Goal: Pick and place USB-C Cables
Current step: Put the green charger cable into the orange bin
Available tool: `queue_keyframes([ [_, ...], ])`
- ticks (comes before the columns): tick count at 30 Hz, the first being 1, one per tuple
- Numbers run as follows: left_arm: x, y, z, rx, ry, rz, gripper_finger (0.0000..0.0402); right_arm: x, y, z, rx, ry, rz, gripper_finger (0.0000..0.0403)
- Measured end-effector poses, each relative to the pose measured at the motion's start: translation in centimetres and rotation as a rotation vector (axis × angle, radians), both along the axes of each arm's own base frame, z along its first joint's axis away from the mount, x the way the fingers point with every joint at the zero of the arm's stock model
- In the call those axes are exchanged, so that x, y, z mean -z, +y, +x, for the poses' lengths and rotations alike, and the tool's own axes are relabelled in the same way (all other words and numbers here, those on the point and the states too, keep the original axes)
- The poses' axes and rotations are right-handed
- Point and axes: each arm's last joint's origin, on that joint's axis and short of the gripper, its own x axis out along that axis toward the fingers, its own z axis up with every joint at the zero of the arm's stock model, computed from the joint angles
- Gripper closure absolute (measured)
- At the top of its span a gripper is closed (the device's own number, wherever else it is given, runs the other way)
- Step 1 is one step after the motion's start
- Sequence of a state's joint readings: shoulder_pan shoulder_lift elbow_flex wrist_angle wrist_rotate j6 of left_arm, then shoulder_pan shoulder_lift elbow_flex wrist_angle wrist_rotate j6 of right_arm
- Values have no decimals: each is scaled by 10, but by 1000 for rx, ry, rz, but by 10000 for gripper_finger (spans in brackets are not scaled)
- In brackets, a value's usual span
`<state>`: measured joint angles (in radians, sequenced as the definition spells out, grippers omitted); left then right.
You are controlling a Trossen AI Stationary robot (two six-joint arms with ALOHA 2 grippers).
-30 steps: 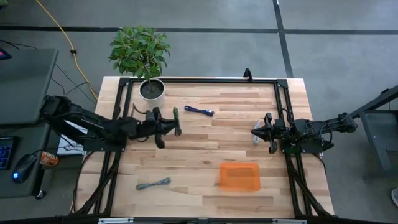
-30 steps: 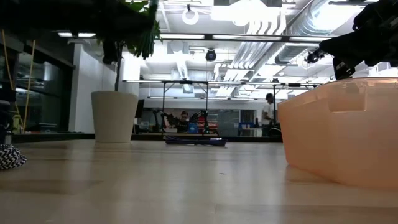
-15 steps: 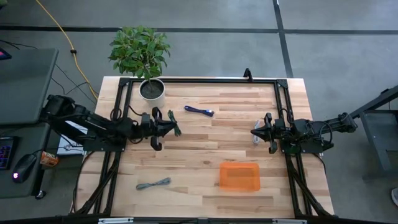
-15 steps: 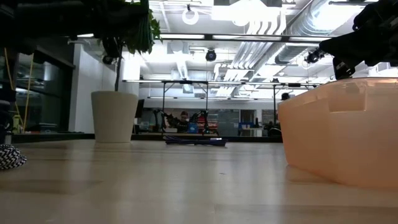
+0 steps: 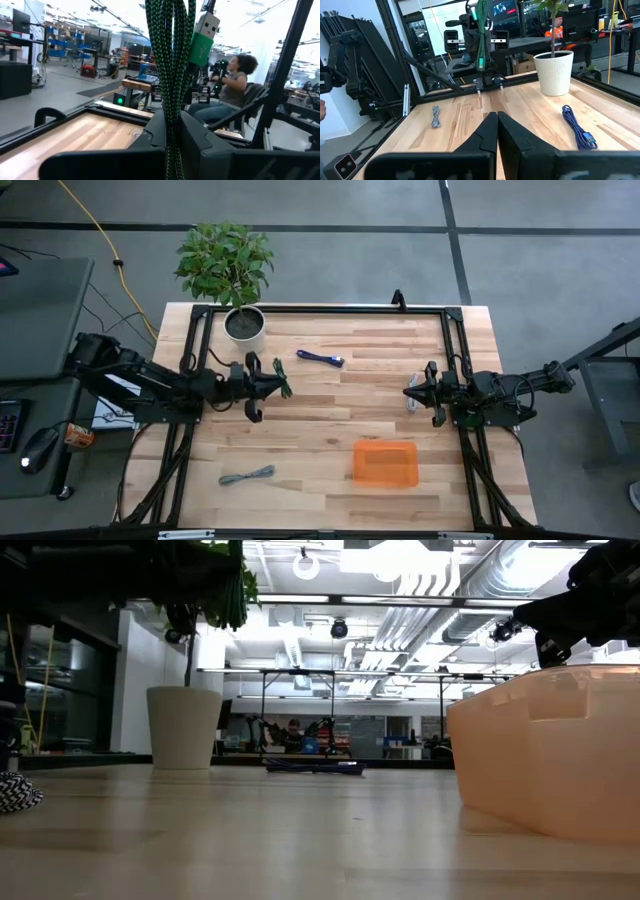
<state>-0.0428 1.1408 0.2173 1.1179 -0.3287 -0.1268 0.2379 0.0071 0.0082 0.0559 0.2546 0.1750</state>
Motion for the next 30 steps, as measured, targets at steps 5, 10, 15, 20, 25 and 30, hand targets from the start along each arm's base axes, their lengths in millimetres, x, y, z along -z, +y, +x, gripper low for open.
queue_keyframes([
  [5,0,9,0,32,8,24,401,0,0,0,-3,-1,65,403],
  [10,1,14,1,219,7,20,401,-1,0,0,-6,-17,104,403],
  [15,1,17,1,237,3,-9,401,-1,0,0,1,-16,58,403],
  [20,1,13,1,258,3,-9,401,-1,0,0,1,-16,56,403],
  [25,1,11,1,272,2,-11,401,-17,0,-2,-14,-166,35,403],
  [30,1,11,1,271,-1,-28,401,-58,-1,-12,-59,-321,-25,403],
])
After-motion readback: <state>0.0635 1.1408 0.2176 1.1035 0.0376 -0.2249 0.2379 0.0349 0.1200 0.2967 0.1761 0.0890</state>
